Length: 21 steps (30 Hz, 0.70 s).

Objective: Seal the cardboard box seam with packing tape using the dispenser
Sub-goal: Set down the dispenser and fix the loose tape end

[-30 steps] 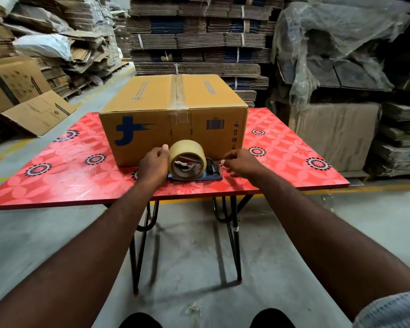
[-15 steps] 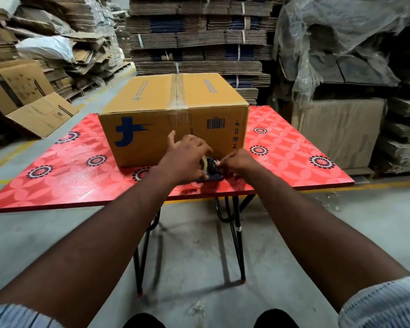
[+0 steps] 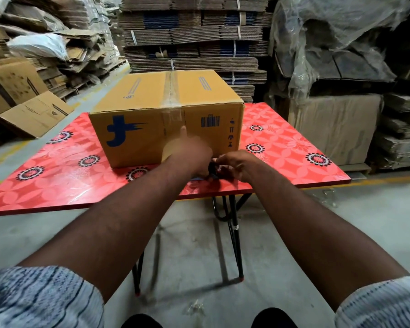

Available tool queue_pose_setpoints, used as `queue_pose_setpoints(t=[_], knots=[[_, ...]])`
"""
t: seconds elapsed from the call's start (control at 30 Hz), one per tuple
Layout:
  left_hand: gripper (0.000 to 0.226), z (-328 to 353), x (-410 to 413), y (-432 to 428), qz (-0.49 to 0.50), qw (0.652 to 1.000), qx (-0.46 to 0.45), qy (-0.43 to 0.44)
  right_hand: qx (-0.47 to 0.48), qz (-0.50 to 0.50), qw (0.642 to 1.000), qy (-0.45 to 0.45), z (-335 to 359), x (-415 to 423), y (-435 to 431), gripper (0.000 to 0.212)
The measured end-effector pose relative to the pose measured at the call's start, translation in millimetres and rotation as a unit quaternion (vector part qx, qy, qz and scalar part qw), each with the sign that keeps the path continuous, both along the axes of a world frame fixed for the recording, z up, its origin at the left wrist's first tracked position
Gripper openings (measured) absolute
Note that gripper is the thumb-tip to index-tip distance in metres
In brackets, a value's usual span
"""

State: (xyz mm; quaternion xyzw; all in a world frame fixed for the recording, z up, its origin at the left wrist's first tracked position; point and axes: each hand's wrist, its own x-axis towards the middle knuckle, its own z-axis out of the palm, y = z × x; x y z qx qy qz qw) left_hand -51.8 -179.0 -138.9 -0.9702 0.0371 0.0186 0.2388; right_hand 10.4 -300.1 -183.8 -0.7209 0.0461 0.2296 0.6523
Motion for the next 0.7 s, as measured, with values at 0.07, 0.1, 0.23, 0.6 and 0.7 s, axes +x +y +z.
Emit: queue_pose_setpoints(t=[0.07,0.1,0.23,0.6,0.7], knots=[[0.049,-1,3,2,0.004,1.000,-0.011,0.001,0.001,-0.001,1.000,0.010,-1,1,-2,0.007],[0.051,-1,4,4,0.007,1.000,-0.016,0.001,0.002,-0.001,1.000,0.010,-1,0,-3,0.006],[0.061,0,7,9,0.018,0.999,-0.031,0.000,-0.013,0.004,1.000,-0.012,-2,2,-7,0.007],[0.079,6,10,8,0.032,0.999,-0.003,0.023,-0.061,0.008,0.997,-0.041,6,-2,-9,0.014],[0.083,7,10,7,0.040,0.999,0.007,0.026,-0.067,0.007,0.997,-0.044,4,0,-9,0.010]])
